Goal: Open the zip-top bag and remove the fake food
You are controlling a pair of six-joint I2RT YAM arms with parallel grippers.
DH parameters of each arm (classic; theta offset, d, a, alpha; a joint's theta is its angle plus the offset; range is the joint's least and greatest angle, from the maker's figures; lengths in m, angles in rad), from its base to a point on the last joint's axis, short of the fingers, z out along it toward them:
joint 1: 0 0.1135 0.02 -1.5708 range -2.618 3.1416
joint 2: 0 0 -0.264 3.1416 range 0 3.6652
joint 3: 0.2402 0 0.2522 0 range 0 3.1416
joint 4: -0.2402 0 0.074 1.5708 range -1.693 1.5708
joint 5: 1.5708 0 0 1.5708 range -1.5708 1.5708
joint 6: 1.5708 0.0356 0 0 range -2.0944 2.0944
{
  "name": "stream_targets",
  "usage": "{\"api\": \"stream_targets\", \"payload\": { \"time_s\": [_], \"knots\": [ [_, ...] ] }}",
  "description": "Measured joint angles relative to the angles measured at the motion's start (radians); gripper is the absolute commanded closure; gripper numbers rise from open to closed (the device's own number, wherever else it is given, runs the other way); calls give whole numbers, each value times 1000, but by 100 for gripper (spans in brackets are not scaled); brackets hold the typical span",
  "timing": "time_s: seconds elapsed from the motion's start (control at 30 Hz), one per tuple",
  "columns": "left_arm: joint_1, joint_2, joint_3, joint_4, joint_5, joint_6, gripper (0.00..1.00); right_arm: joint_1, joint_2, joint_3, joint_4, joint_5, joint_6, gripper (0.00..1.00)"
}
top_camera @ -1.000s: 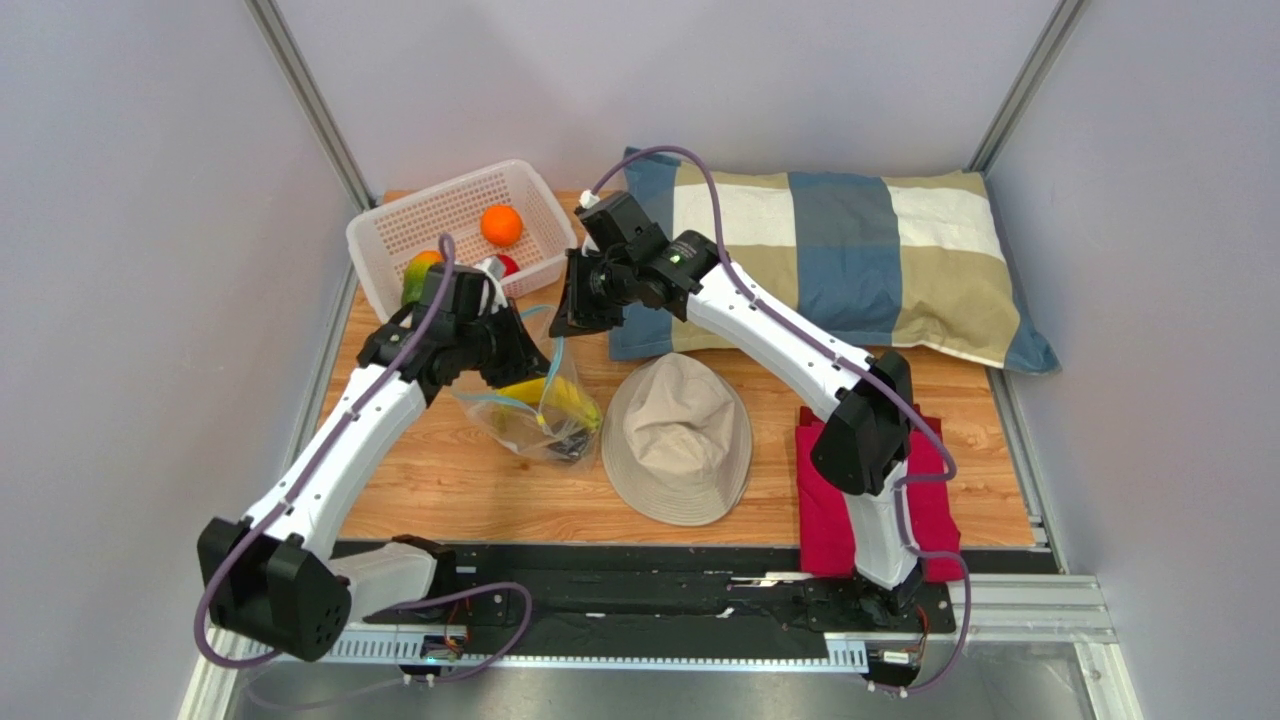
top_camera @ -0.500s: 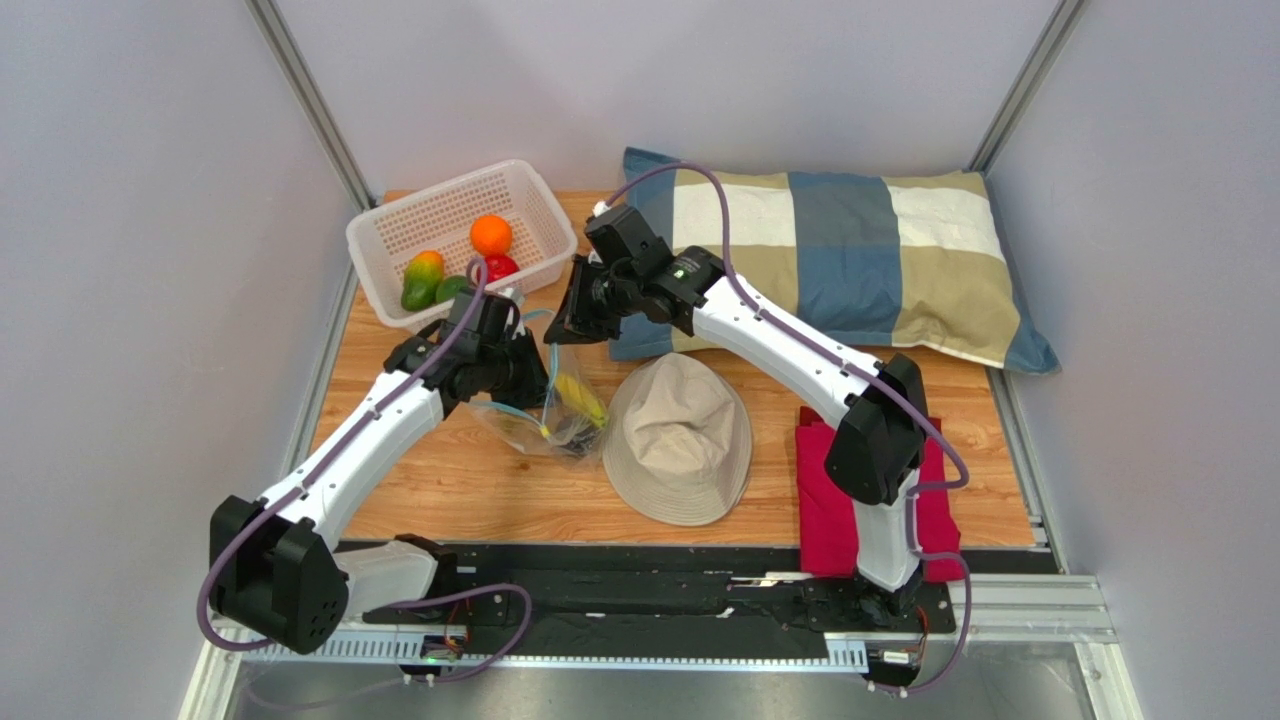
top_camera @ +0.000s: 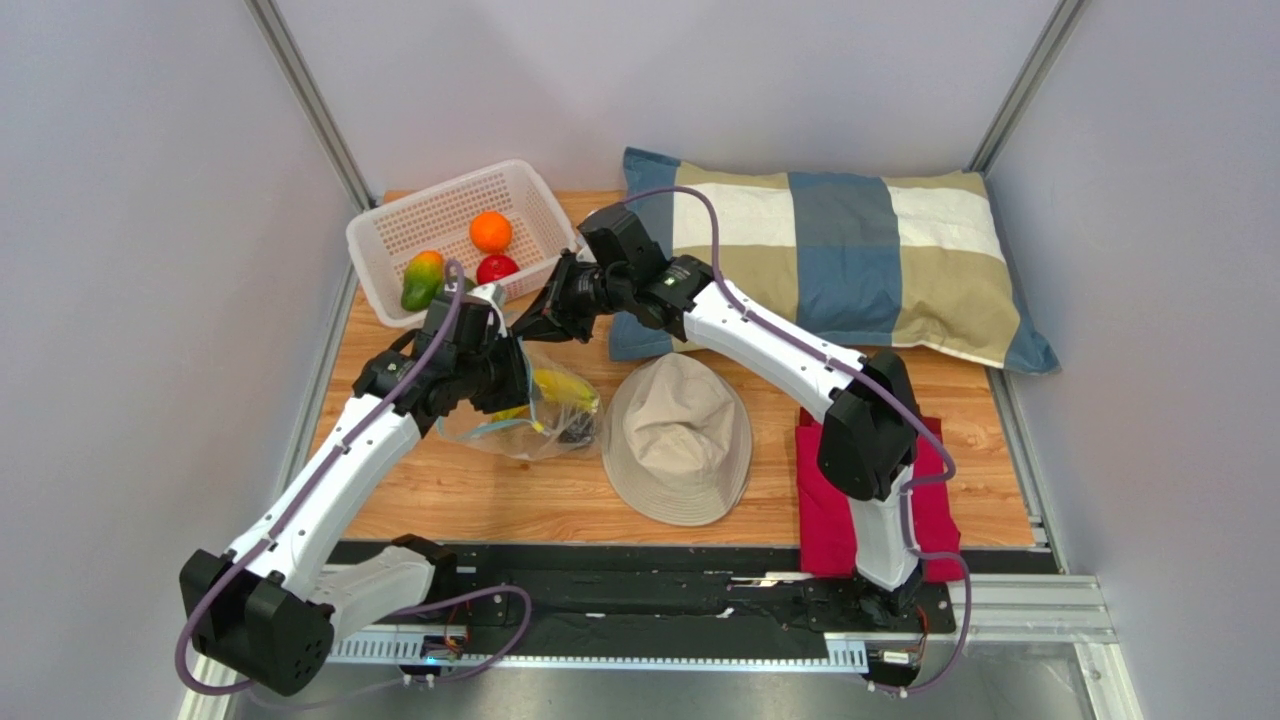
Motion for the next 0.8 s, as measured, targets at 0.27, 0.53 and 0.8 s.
{"api": "stream_targets", "payload": {
  "time_s": [0.27,0.53,0.8],
  "knots": [
    [4,116,-5,22,20,21,75,-34,3,-113,93,2,100,100],
    [3,216,-37,111,67,29,55,-85,1,-141,27,-8,33,100],
    [3,370,-31,211,70,44,68,-114,5,-55,-107,-13,-72,100]
  ]
}}
